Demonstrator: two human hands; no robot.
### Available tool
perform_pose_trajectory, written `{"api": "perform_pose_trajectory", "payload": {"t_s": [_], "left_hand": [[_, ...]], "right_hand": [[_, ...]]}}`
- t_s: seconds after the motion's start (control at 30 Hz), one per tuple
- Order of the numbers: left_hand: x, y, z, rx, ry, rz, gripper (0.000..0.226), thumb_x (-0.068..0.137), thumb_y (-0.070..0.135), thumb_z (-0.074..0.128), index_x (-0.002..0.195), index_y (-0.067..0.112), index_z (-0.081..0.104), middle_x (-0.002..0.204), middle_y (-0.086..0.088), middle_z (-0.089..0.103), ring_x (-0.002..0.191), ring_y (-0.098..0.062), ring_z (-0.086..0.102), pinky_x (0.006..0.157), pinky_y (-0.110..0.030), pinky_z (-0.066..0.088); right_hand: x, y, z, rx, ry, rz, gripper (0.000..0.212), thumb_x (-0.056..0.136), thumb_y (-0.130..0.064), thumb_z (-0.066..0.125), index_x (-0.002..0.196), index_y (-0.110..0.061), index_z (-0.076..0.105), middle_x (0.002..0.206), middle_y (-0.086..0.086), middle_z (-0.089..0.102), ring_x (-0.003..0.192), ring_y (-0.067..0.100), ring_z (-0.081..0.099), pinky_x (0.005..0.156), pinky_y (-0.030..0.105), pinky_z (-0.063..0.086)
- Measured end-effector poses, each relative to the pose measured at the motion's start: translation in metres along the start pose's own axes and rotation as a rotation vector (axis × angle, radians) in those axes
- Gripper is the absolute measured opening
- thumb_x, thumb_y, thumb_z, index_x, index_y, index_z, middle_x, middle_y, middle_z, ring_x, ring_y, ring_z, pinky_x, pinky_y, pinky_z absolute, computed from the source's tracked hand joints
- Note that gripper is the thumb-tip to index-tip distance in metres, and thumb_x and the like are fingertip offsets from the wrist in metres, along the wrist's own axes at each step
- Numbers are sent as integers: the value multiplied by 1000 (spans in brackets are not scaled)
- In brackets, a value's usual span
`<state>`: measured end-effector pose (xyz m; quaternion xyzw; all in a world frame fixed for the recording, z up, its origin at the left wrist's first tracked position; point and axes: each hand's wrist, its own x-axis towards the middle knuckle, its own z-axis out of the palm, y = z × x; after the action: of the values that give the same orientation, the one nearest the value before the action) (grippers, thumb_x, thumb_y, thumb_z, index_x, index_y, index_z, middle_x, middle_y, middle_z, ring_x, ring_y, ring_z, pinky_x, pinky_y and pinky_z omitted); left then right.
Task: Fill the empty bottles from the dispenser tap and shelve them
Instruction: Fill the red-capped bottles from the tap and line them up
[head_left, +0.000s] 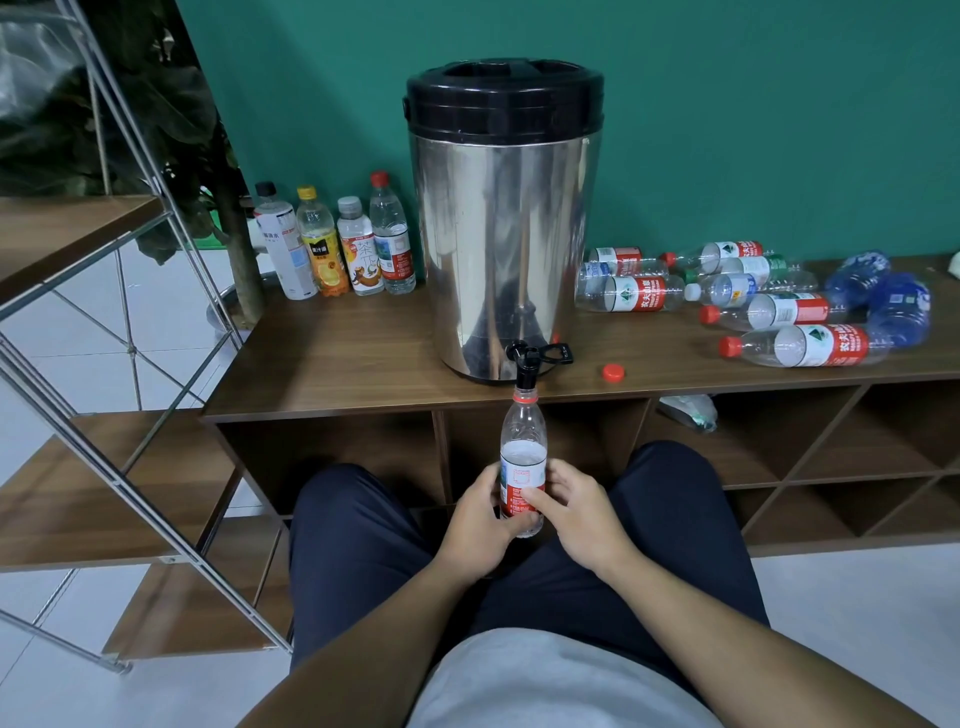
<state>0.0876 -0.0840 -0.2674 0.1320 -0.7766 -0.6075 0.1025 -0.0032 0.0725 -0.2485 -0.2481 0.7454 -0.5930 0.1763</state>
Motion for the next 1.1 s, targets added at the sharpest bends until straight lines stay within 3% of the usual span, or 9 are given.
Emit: {"api": "perform_pose_trajectory", "payload": {"t_s": [1.1], "left_hand": [[-1, 2, 1, -39, 5, 1, 65, 89, 6, 92, 145, 26, 64, 132, 9, 79, 125, -11, 75, 110, -40, 62]], "right_hand": [[-2, -1, 0, -21, 4, -18, 36, 101, -14, 79, 136, -23, 74, 123, -12, 81, 115, 10, 77, 104, 39, 62]]}}
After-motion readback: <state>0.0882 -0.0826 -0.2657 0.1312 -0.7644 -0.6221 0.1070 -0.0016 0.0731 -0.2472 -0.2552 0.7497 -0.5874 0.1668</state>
